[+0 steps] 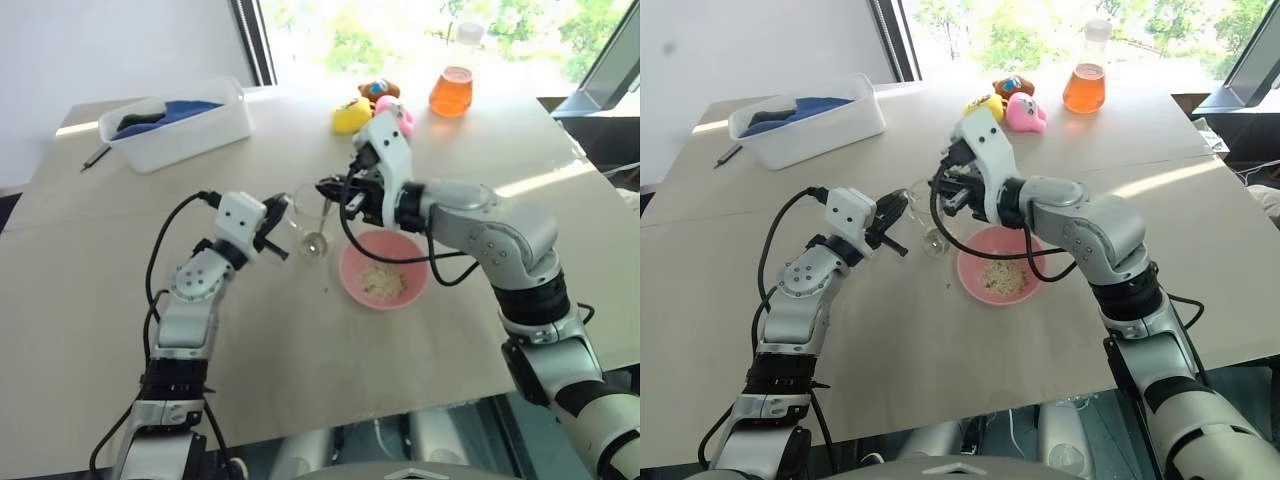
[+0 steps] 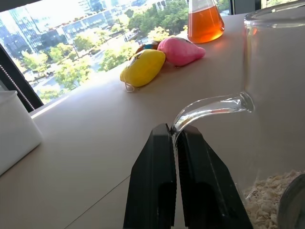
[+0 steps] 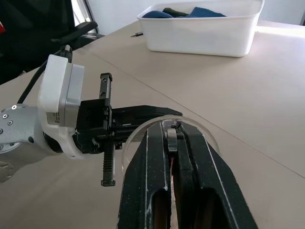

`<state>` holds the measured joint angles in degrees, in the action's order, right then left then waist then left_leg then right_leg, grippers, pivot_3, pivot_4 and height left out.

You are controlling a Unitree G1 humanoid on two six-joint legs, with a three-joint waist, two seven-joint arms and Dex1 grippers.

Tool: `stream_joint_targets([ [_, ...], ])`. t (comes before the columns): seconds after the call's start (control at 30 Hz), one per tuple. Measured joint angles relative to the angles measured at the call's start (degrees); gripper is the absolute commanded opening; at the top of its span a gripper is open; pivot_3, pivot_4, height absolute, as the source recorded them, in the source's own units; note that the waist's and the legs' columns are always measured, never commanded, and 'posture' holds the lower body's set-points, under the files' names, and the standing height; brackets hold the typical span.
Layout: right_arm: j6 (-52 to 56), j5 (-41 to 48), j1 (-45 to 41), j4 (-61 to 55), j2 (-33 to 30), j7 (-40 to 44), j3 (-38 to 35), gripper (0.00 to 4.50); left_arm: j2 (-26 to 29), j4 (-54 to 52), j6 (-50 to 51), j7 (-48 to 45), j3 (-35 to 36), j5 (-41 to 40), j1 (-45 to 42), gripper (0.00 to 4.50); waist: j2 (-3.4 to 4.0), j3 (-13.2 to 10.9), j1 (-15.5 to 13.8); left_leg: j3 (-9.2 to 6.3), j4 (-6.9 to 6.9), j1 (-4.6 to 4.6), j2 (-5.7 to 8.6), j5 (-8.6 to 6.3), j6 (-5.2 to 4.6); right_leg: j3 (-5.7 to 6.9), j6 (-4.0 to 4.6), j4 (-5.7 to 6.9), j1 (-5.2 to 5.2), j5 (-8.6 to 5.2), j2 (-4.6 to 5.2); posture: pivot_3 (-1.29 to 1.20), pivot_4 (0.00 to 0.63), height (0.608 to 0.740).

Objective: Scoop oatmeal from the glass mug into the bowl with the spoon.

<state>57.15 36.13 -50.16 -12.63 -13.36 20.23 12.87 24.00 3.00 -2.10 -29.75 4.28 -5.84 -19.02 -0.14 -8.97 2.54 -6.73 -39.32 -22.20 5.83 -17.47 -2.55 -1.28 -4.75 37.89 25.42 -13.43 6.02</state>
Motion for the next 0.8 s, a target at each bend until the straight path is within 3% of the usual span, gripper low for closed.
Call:
stream_joint_targets([
  [0.27,-0.42,-1.54,-4.25,2.43,0.92,0.56,-4.35,0.0,0.0,0.07,-0.06,0.02,-0.02,-0.02,0.11,0.05,0.0,0.0,-0.02,0.0,-0.01,0.0,0.0,0.0,0.0,0.04,0.0,0.0,0.0,0.0,0.01,0.0,0.15,0.74],
  [0.57,-1.6,-4.72,0.68,2.24,1.45,2.57,-1.39,0.0,-0.14,0.17,-0.06,-0.02,-0.3,-0.03,0.06,0.05,-0.02,0.02,-0.02,0.01,-0.02,0.01,0.01,0.0,0.0,0.03,0.0,0.02,0.0,0.0,0.01,0.0,0.15,0.74],
  [0.8,1.66,-3.61,1.44,1.79,4.83,0.92,-4.29,0.0,-0.13,0.46,-0.09,-0.12,-0.31,-0.05,-0.07,0.05,-0.03,0.03,-0.02,0.0,-0.03,0.02,0.01,0.0,0.0,0.03,0.0,0.04,-0.01,0.0,0.01,0.0,0.15,0.74],
])
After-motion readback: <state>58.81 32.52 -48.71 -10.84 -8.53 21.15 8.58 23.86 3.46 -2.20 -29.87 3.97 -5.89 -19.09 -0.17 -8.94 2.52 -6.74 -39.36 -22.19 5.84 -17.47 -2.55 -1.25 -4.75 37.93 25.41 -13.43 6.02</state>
